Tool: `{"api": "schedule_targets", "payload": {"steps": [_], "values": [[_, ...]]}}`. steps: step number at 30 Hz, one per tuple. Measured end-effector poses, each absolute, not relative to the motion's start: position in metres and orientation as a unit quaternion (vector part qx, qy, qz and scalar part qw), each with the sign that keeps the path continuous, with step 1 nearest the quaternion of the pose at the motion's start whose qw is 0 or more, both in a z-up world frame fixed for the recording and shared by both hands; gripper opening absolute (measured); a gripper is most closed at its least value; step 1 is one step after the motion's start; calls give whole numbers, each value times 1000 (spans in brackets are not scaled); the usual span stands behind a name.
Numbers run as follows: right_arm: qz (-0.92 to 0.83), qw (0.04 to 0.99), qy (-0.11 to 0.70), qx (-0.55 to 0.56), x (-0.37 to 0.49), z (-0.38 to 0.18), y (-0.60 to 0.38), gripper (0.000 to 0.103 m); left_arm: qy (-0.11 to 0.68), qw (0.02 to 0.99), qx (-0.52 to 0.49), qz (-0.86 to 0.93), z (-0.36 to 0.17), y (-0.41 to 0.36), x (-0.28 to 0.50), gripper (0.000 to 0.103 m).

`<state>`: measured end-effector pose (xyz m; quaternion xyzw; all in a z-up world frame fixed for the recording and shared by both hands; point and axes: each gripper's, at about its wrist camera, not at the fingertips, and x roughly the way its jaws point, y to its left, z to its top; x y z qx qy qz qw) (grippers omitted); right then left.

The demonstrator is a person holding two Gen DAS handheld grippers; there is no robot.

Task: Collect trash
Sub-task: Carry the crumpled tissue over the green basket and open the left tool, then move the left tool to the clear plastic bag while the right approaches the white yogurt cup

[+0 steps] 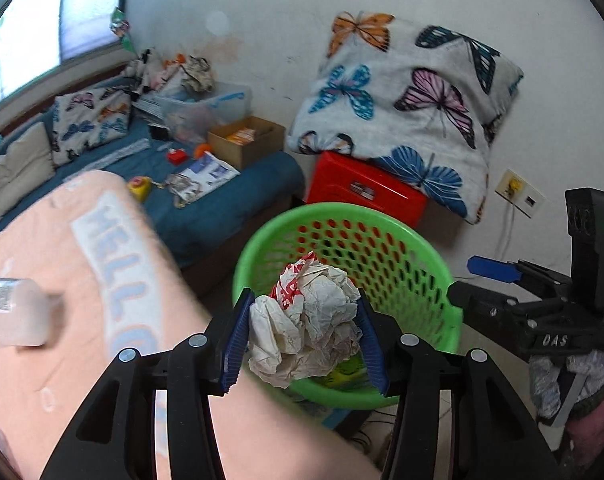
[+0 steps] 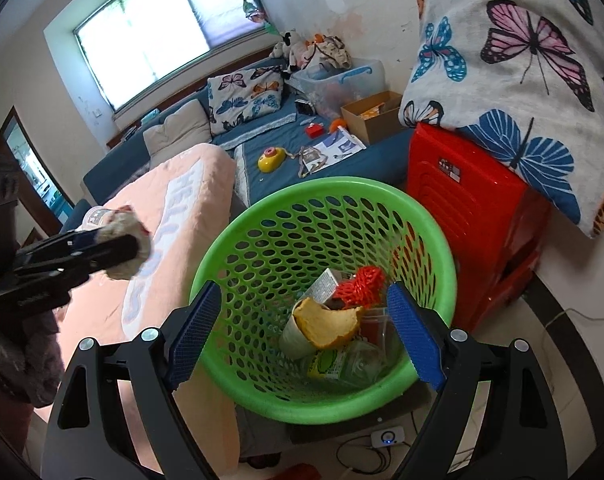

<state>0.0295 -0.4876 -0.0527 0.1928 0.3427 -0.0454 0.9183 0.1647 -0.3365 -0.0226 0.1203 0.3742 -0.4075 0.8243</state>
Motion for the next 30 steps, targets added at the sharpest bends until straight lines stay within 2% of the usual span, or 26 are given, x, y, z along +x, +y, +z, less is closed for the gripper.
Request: {"api": "schedule_targets", "payload": {"steps": [6,11,20,30], "values": [[-49,917,339,203,19,-55,-493,85,384,815,123,-416,-36,-357,159,56],[-52,918,334,208,13,-54,-496,85,385,816,122,-414,-42,-360,159,73],[-44,921,331,201,12,-48,-488,85,384,827,109,-396,-38,-332,158,74],[0,925,336,175,38,-38,-450,85,377,858,78,-341,-25,-247,153,74]]}}
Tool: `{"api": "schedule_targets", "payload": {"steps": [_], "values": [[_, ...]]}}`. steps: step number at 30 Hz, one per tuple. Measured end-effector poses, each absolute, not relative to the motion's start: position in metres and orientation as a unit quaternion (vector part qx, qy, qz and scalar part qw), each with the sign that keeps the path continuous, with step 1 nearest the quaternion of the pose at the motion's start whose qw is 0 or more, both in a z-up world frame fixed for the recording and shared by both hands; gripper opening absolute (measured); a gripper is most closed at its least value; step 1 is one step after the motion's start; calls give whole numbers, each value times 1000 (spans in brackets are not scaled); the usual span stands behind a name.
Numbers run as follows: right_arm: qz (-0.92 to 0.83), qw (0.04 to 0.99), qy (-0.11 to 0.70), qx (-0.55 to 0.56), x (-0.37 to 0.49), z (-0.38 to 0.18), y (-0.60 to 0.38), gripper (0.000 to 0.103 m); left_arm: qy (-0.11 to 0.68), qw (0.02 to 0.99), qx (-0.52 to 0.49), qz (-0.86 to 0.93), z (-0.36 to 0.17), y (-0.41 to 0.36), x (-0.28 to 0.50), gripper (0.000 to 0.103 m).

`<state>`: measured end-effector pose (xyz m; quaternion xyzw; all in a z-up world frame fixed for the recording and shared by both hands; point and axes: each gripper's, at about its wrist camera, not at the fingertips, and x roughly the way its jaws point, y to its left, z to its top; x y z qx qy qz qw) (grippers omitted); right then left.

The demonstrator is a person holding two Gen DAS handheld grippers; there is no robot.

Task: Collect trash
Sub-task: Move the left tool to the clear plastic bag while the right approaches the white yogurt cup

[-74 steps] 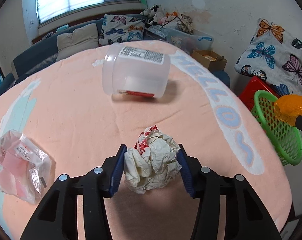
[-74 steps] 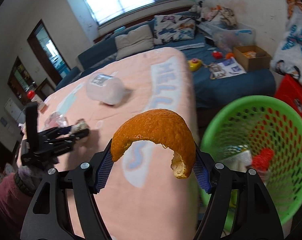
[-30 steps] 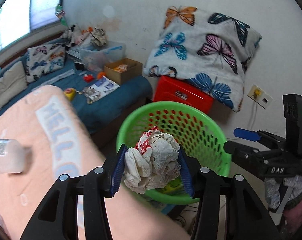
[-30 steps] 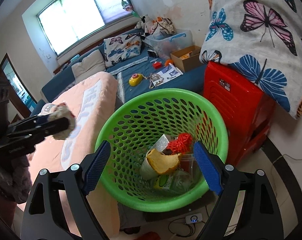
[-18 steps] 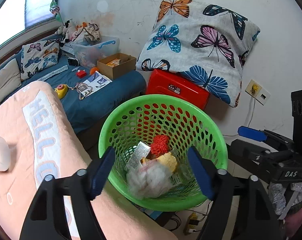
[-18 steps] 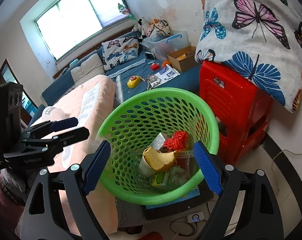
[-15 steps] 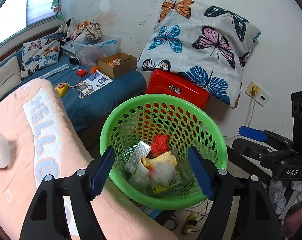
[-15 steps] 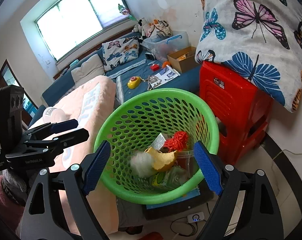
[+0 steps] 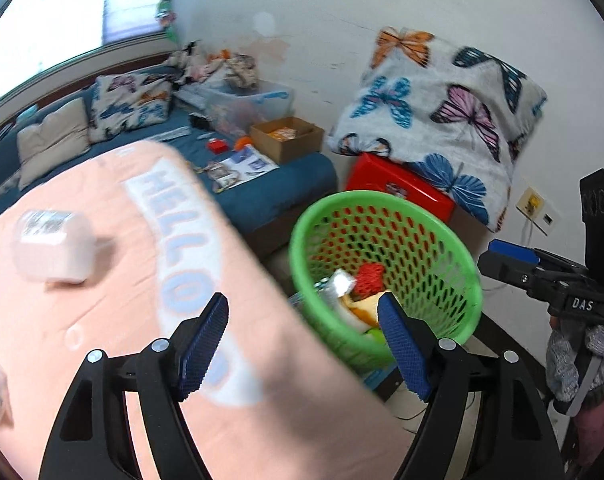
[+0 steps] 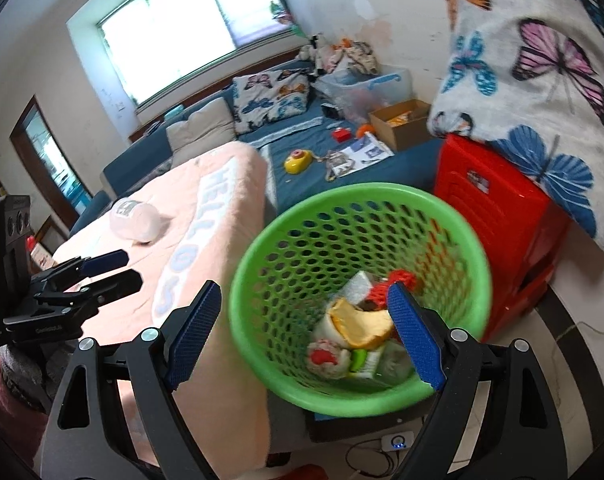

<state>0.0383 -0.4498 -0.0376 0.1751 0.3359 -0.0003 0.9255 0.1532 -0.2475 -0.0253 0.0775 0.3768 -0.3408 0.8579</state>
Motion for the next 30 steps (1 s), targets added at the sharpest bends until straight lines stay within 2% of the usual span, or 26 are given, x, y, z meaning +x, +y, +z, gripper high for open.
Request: {"api": "schedule_targets", "payload": {"steps": [18,27,30], "values": [[142,918,365,65,139,-23,-320,93,374,918,-29,-131,-14,-41,166,78],[210,900,381,-16,204,-20,-260,96,390,914,-112,-17,-23,54,180,79],[231,891,389,-37,230,-20,-242,96,392,911,-128,8,-27,71,183,82]]}}
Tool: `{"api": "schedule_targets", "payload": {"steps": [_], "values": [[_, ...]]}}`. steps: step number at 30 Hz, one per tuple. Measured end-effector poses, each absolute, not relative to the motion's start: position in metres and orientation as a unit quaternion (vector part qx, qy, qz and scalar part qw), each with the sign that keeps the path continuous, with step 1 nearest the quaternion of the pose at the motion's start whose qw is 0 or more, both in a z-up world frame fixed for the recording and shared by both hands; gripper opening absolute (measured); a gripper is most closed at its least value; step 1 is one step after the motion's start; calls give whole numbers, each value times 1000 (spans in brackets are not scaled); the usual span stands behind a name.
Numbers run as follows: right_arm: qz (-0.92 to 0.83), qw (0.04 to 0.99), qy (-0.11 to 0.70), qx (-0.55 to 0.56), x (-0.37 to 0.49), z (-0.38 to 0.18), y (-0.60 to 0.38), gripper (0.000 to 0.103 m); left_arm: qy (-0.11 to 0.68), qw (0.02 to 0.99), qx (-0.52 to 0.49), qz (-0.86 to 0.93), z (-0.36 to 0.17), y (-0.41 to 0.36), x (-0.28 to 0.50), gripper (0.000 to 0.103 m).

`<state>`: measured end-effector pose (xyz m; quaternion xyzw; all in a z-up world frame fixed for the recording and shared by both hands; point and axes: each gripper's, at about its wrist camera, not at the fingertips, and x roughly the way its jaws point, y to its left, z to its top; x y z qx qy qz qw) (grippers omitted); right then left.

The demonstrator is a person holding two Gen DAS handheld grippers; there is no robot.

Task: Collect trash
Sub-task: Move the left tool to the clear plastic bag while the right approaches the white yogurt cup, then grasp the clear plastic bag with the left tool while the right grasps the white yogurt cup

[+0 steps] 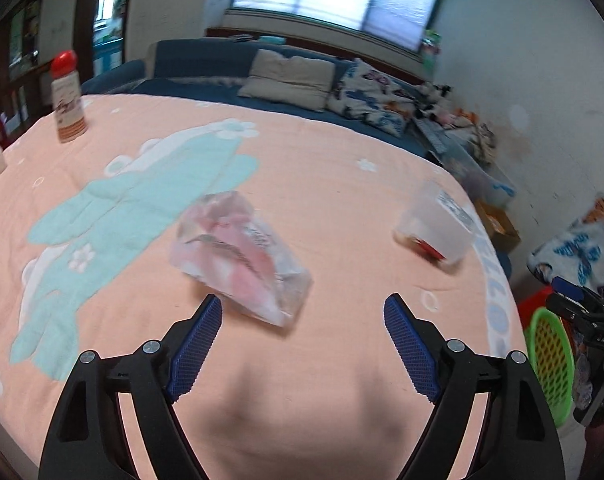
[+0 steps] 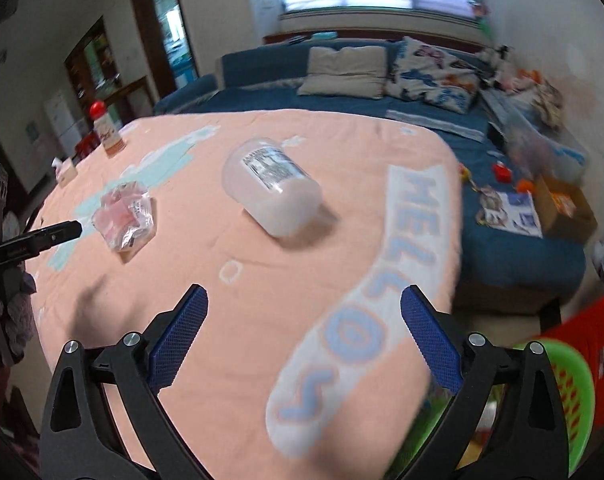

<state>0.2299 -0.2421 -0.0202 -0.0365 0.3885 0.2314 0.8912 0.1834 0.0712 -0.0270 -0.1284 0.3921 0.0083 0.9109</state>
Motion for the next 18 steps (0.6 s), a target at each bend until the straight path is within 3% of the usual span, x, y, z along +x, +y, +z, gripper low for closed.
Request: {"api": "schedule_targets", "payload": {"steps": [18], "values": [[337,820,413,-207,342,-43,-134,97,432,872,-217,78,-61,133,230,86]]}}
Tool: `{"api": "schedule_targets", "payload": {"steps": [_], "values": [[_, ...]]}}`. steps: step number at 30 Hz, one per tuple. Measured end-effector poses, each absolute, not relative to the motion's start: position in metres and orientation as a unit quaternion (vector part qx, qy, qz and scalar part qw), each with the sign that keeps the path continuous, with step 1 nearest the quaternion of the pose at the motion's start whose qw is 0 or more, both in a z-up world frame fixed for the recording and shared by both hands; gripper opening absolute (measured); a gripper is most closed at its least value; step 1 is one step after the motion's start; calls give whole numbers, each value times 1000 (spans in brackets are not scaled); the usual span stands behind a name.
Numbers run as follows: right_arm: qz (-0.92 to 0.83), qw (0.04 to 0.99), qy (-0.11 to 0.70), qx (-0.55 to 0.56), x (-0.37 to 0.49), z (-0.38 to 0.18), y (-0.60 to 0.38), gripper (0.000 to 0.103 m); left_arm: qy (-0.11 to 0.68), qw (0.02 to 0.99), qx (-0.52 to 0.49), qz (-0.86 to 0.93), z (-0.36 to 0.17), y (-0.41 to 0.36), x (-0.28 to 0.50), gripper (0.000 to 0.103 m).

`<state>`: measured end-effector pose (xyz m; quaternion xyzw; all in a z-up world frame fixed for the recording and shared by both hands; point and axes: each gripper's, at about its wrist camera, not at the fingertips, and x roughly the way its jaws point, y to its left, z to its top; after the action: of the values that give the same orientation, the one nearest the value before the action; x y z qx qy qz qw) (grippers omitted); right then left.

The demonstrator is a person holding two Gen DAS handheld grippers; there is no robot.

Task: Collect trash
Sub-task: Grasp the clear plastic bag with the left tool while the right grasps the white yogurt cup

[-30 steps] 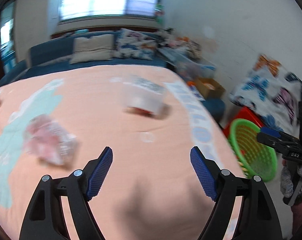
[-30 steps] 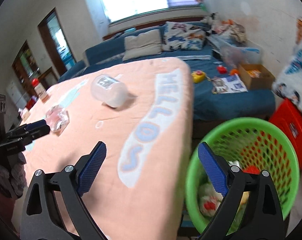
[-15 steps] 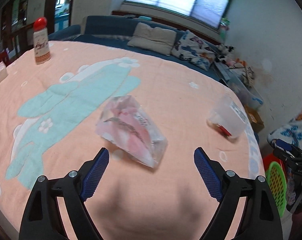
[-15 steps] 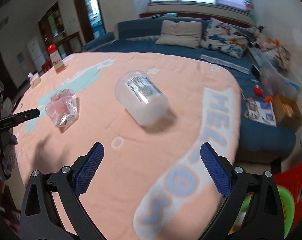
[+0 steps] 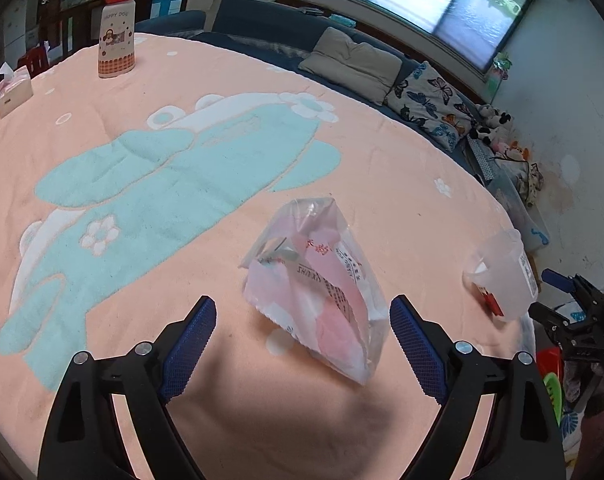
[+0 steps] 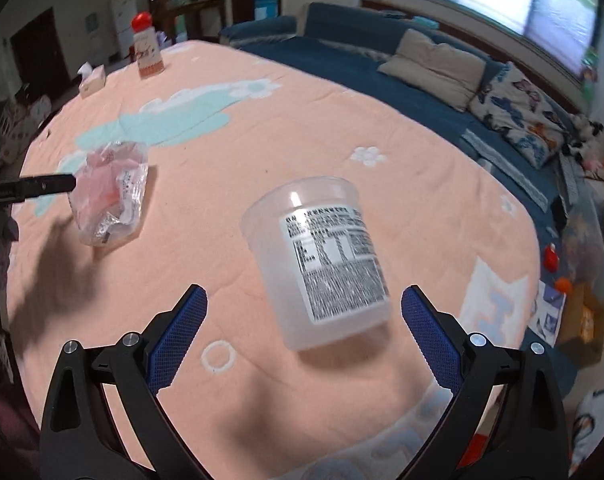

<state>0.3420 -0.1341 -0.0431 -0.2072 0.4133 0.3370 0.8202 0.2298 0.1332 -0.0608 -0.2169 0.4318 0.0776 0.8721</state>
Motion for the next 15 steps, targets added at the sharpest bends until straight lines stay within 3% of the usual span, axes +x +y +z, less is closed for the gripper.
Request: {"api": "schedule_targets", "payload": {"steps": [15], "values": [[350,772,457,-271,390,-91,-97,97,446,849,-267,100,-81,142,260,89]]}}
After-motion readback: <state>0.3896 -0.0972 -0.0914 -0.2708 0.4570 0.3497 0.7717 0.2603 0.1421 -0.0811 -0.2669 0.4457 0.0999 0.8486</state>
